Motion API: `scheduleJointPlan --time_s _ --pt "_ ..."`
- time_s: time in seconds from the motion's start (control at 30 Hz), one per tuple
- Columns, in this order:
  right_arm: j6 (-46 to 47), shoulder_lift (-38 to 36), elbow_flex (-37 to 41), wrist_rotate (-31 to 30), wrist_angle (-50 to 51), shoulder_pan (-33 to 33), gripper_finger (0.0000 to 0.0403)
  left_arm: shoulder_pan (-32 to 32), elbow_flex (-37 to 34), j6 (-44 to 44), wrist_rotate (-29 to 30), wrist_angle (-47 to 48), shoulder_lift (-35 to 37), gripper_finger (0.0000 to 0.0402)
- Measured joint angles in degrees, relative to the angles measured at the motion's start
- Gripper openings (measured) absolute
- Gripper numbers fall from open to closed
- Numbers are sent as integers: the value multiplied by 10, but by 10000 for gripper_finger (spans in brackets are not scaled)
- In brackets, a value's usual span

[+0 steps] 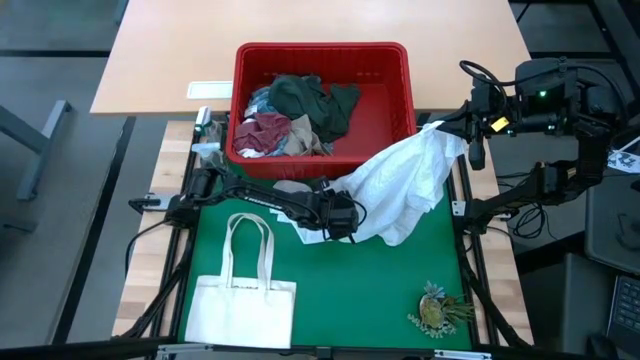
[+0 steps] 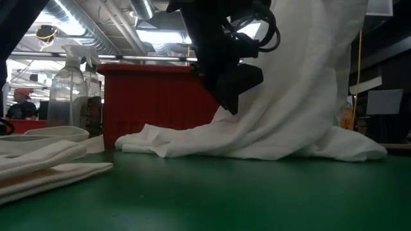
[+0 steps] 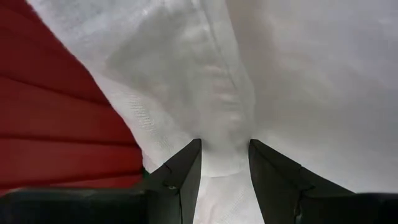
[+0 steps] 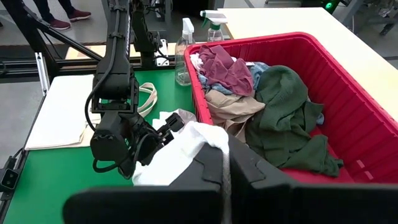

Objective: Fold Laundry from Bin
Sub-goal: Fold the white polo shirt

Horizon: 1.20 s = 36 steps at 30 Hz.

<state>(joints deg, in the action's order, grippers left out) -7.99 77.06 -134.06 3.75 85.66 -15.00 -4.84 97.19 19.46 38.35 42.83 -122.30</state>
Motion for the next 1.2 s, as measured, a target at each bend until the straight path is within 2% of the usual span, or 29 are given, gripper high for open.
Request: scheduleJointPlan --time_s 0.3,0.4,0.57,0.7,0.93,1.2 --pt "0 0 0 0 0 0 1 30 0 0 -43 -1 0 120" --pt "0 0 0 0 0 0 1 35 0 -1 -45 -1 0 90" --pt "0 0 0 0 0 0 1 34 0 -26 -50 -1 0 12" --pt "0 0 0 0 0 0 1 29 0 -36 -63 15 5 3" --pt "0 0 0 1 0 0 1 13 23 -36 -66 130 45 1" --pt "0 -1 0 4 0 0 1 -18 84 -16 -65 271 120 1"
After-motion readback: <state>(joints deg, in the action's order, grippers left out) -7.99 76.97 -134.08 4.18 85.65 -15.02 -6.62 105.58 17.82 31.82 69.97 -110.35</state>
